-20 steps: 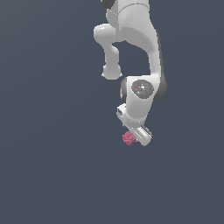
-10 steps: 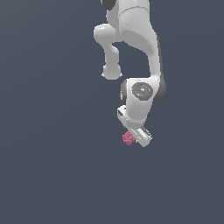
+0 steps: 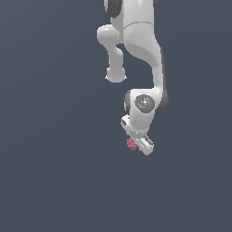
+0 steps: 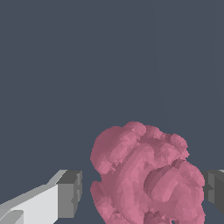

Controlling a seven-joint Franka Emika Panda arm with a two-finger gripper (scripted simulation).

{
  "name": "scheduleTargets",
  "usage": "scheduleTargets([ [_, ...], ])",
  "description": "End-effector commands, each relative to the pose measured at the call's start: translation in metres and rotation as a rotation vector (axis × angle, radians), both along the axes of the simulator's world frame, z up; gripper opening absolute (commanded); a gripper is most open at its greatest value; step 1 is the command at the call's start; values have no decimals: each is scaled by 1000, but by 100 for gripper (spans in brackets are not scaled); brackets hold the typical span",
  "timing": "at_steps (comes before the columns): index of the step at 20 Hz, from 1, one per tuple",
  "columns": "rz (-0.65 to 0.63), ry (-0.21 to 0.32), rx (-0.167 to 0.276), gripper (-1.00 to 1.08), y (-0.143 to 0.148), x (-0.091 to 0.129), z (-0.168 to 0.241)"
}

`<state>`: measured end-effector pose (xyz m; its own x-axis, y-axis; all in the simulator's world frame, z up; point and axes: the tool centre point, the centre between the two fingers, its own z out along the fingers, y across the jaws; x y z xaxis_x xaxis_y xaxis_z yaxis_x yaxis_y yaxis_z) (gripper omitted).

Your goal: Pick up the object and move it to a goal position.

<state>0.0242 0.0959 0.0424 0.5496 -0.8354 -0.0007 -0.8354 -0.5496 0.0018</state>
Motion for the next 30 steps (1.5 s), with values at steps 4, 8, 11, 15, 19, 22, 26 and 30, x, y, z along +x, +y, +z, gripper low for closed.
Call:
scheduleTargets([
  [4, 0, -2, 0, -100, 0, 1, -1],
  [8, 0, -2, 0, -100, 0, 1, -1],
  [11, 0, -2, 0, -100, 0, 1, -1],
  [15, 0, -2, 0, -100, -1, 1, 1],
  [19, 0, -2, 0, -100, -6, -1, 10],
  [22, 0, -2, 1, -100, -12, -4, 22],
  [26, -1, -2, 2, -100, -24, -9, 45],
  [30, -1, -2, 2, -100, -41, -16, 77],
])
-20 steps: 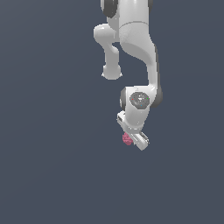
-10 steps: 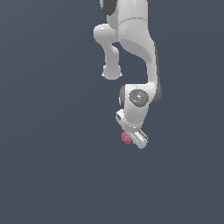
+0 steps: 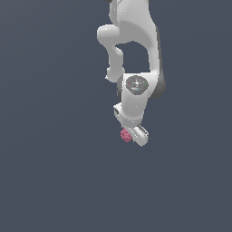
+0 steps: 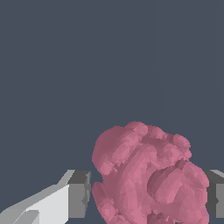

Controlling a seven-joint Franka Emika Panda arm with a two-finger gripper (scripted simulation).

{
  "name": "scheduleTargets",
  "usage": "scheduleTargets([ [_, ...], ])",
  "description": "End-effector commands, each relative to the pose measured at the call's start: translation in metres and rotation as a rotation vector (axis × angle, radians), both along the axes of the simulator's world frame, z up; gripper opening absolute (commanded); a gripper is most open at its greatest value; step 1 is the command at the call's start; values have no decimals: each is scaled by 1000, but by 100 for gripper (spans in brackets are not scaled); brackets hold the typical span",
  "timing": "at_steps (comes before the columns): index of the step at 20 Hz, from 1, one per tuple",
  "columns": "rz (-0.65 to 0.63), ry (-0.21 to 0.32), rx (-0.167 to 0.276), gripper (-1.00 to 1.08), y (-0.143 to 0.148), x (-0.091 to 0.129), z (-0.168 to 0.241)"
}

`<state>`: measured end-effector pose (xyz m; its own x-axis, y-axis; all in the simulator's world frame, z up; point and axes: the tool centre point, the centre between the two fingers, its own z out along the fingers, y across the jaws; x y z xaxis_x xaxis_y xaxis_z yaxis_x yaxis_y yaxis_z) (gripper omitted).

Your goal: Pick up the object and move it to a goal position.

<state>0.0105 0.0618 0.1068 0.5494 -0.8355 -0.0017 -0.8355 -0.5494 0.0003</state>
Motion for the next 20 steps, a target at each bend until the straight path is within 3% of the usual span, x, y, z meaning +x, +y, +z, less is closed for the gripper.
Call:
scheduleTargets([
  [1, -1, -1, 1, -100, -12, -5, 22],
  [20, -2, -1, 1, -100, -120, -47, 230],
])
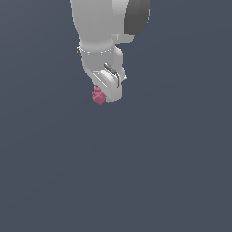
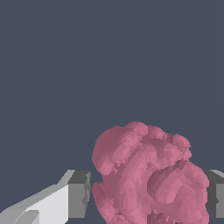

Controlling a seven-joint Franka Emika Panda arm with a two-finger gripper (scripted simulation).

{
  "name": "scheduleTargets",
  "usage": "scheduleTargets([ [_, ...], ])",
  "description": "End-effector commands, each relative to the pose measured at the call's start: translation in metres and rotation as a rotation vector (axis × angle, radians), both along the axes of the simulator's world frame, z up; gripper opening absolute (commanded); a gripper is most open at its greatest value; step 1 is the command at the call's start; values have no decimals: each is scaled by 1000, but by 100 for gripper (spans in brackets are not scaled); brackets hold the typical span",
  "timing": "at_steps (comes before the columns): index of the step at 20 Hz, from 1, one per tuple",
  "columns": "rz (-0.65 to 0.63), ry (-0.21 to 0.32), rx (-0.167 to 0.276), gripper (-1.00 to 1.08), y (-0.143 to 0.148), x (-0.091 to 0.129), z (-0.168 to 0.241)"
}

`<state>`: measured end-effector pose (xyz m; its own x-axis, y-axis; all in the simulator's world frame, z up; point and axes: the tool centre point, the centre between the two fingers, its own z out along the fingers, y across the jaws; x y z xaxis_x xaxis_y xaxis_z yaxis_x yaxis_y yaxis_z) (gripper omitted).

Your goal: Pick up the object and move it to a goal position.

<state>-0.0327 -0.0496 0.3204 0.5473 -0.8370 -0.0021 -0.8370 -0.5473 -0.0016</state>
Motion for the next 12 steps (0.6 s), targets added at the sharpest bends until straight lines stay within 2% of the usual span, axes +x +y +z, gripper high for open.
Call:
scheduleTargets([
  [1, 0, 1, 0, -100, -14, -6, 28],
  [12, 1, 1, -2, -100, -64, -21, 127],
])
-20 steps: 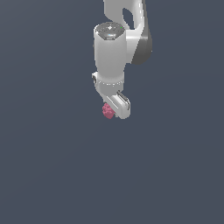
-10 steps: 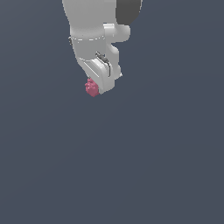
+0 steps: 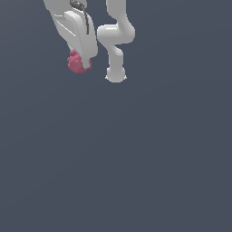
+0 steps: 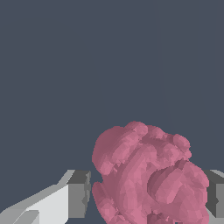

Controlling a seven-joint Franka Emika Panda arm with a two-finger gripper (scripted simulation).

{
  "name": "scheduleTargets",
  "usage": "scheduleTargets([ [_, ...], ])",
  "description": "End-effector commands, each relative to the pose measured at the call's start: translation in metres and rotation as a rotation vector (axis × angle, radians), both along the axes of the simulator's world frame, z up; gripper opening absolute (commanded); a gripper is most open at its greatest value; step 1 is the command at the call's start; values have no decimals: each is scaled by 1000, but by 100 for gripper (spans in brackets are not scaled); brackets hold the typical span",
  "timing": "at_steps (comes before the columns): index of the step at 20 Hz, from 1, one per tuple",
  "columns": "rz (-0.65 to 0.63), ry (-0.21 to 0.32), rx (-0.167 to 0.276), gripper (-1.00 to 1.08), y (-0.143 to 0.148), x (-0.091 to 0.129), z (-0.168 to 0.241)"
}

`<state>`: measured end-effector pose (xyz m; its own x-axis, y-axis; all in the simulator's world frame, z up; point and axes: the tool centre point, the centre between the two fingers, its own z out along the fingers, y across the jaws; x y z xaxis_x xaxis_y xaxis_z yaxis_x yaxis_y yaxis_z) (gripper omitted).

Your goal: Pick up the object and move it to a goal position.

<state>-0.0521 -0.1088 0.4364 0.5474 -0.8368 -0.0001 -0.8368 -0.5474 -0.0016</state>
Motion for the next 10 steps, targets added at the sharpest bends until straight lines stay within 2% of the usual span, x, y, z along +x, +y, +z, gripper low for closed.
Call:
scheduleTargets([
  [1, 1, 2, 0, -100, -8, -2, 16],
  [10, 2, 1, -1, -100, -24, -5, 47],
])
